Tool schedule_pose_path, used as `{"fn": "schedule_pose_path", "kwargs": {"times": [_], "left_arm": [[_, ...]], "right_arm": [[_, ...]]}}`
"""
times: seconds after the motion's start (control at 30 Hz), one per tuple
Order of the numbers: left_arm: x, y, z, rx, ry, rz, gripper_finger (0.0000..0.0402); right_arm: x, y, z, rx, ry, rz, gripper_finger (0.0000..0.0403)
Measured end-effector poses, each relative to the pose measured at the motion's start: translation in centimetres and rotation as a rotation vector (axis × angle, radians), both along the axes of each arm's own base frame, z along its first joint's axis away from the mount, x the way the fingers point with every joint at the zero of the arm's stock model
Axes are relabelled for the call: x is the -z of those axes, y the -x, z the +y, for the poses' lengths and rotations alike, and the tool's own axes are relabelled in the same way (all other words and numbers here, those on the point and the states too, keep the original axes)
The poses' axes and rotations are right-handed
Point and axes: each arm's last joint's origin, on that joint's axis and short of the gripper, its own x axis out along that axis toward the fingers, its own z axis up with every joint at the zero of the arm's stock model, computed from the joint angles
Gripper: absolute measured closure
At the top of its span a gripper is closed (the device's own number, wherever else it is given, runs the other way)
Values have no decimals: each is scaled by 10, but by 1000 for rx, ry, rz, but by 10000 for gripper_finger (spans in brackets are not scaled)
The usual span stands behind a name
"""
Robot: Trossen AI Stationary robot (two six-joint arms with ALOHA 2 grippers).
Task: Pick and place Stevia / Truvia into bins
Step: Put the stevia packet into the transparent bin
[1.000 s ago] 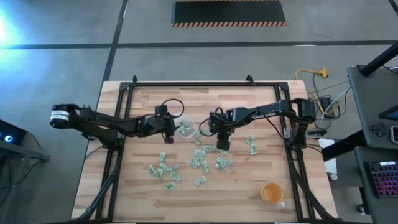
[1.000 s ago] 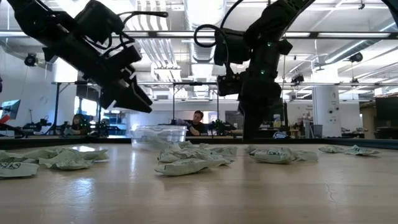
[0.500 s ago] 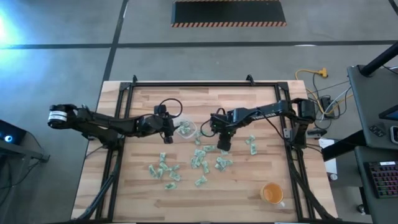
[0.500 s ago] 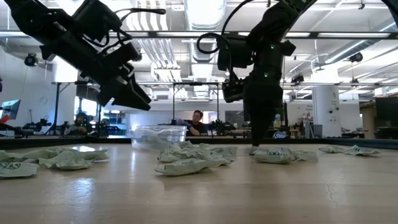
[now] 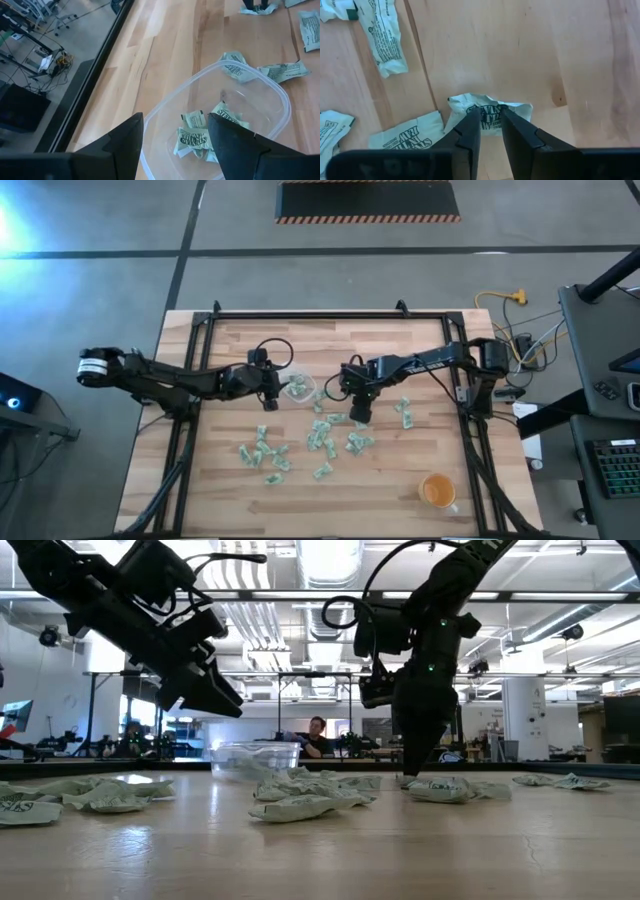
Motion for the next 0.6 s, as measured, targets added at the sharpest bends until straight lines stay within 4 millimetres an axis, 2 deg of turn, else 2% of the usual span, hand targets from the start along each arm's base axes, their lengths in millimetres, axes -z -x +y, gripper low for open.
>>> {"fn": "schedule_pose_path", "kwargs": {"times": [0.23,0.6], "left_arm": [[0,0,0,0,0,0,196],[0,0,0,0,-1,1,196]], "right_arm": [[-3,-3,0,-78,20,-7,387],[-14,-14,2,-182,81,-71,394]]}}
